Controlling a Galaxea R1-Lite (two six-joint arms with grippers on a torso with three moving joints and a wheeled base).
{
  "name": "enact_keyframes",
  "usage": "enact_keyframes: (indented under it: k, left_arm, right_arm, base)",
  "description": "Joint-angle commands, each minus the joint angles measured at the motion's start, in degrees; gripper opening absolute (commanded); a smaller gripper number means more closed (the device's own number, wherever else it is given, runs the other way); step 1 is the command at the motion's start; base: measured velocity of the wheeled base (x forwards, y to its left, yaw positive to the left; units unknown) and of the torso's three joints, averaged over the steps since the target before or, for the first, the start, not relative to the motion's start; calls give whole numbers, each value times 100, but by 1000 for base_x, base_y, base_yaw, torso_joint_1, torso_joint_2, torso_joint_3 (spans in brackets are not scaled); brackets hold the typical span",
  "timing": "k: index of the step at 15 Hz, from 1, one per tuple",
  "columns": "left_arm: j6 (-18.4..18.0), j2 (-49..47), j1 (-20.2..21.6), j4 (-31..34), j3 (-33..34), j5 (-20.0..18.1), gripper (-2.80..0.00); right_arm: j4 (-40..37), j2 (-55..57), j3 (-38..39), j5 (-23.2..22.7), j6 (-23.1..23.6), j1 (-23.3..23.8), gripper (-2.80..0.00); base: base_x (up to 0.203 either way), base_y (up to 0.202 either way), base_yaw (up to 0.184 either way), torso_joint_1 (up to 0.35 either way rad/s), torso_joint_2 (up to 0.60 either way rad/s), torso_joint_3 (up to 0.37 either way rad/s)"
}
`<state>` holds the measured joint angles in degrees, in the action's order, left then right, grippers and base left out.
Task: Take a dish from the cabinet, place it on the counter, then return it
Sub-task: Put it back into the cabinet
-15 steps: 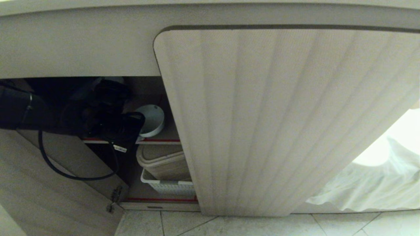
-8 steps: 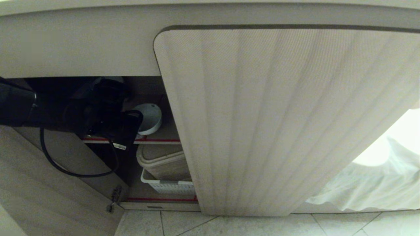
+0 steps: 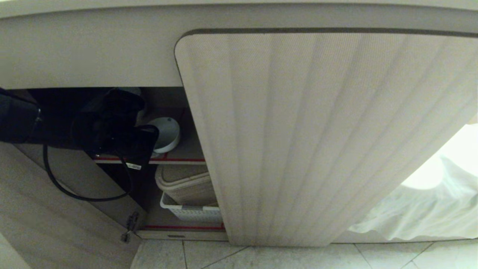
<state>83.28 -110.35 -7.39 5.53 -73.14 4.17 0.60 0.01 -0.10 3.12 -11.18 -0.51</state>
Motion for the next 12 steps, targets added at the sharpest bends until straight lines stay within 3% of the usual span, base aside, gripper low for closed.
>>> enact_keyframes:
  k: [1,12]
  left_arm:
    - [54,-56,18,0,-52,4,-280]
    - [39,-232,10,0,-209,13,-280]
  right_arm:
    - [2,-1,1,4,-7,-2,-280]
    - [2,-1,1,4,-7,-2,-280]
  base:
    - [0,0,0,0,0,0]
    - [0,0,0,0,0,0]
